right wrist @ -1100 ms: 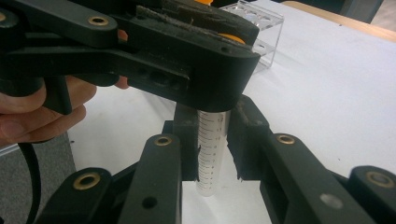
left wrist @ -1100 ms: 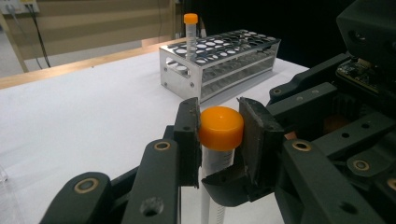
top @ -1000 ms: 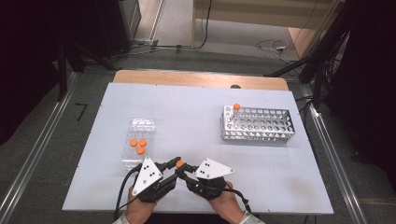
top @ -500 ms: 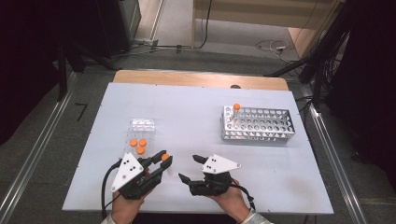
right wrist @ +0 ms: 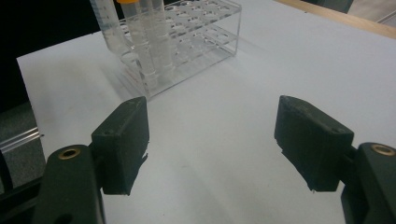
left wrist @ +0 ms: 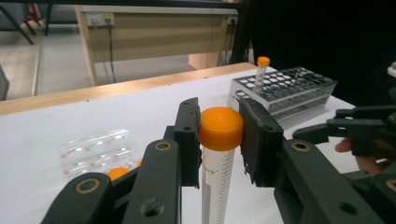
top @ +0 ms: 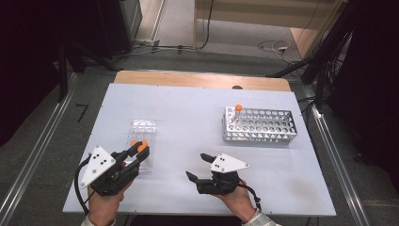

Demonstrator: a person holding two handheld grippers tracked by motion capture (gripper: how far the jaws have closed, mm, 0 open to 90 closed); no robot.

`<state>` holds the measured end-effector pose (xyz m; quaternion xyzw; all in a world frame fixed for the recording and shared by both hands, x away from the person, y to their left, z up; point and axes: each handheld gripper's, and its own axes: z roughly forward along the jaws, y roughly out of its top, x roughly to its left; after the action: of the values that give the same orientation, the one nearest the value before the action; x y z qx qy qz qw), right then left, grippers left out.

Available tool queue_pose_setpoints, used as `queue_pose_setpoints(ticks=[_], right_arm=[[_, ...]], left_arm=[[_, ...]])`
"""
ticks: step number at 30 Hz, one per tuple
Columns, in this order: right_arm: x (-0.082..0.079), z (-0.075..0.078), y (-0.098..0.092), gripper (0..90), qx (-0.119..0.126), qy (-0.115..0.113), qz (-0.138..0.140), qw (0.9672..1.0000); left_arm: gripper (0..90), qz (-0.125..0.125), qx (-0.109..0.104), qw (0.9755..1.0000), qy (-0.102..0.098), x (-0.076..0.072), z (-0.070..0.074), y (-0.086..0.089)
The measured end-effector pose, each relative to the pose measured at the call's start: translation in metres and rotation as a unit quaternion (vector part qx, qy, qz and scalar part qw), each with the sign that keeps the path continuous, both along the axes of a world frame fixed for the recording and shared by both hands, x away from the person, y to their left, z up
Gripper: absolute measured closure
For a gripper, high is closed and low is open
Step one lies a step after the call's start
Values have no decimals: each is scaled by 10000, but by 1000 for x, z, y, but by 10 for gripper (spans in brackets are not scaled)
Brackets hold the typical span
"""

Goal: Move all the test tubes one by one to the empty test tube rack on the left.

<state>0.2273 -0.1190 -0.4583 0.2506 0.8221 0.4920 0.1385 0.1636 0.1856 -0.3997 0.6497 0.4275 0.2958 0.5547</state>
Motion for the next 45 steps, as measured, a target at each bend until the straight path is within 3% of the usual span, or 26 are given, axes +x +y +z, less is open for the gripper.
queue_pose_setpoints(ticks=[8, 15, 23, 37, 45], right_arm=[[1, 1, -1, 251, 6, -2, -37, 10000], [0, 1, -2, 253, 11, -9, -35, 10000], [0, 0, 0, 255, 16, -8, -40, 10000], [0, 1, -1, 257, 26, -3, -39, 10000], [0, 1, -1, 258, 23, -5, -34, 10000]], left_arm=[[699, 234, -3, 9997, 50, 0, 3, 13], [699, 485, 114, 9987, -42, 3, 3, 19], [698, 699, 251, 9972, -41, 14, -6, 21], [695, 696, 337, 9970, 102, 21, -19, 18], [641, 690, 273, 9972, 131, 21, -20, 19]])
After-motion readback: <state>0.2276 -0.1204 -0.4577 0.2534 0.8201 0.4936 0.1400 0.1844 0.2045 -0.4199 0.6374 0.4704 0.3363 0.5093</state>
